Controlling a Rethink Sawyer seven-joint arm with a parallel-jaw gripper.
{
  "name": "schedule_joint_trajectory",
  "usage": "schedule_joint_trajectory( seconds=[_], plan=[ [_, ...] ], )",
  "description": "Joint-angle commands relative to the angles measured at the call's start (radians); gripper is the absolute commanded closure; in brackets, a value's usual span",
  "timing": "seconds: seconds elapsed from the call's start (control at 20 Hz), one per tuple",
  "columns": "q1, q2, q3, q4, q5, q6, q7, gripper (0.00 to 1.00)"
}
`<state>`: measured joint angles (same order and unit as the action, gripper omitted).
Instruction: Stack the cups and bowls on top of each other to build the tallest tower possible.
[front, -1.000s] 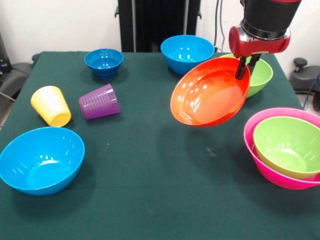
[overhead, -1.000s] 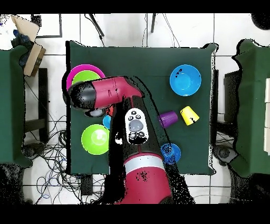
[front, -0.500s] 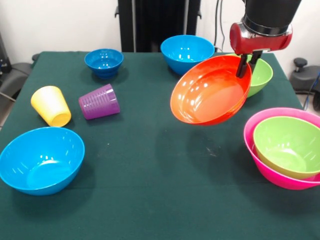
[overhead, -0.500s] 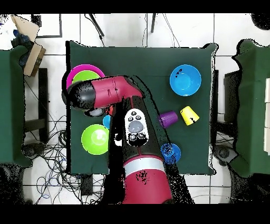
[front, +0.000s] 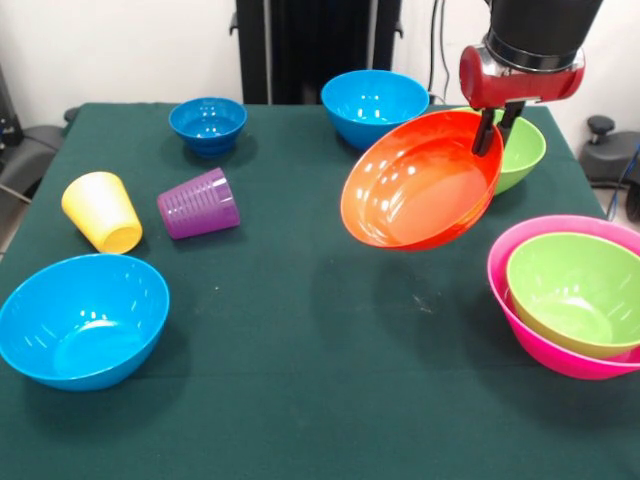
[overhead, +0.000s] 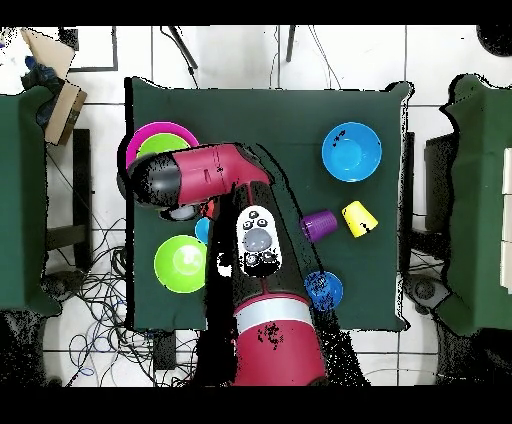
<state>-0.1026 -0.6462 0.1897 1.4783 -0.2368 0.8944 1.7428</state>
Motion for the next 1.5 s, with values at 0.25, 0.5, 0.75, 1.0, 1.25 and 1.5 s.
schedule_joint_trajectory(
  seconds=[0.25,0.5,0.75,1.0,1.25,1.5],
  plan=[
    [-0.003,-0.041,0.008,0.069,-0.011,0.037,0.040,1.00],
    [-0.003,-0.062,0.006,0.093,-0.007,0.042,0.044,1.00],
    [-0.008,-0.075,0.006,0.118,-0.008,0.027,0.046,1.00],
    [-0.010,-0.084,0.006,0.133,-0.010,0.019,0.048,1.00],
    [-0.010,-0.086,0.004,0.150,-0.016,-0.002,0.053,1.00],
    [-0.009,-0.091,0.002,0.167,-0.019,-0.011,0.057,1.00]
  ],
)
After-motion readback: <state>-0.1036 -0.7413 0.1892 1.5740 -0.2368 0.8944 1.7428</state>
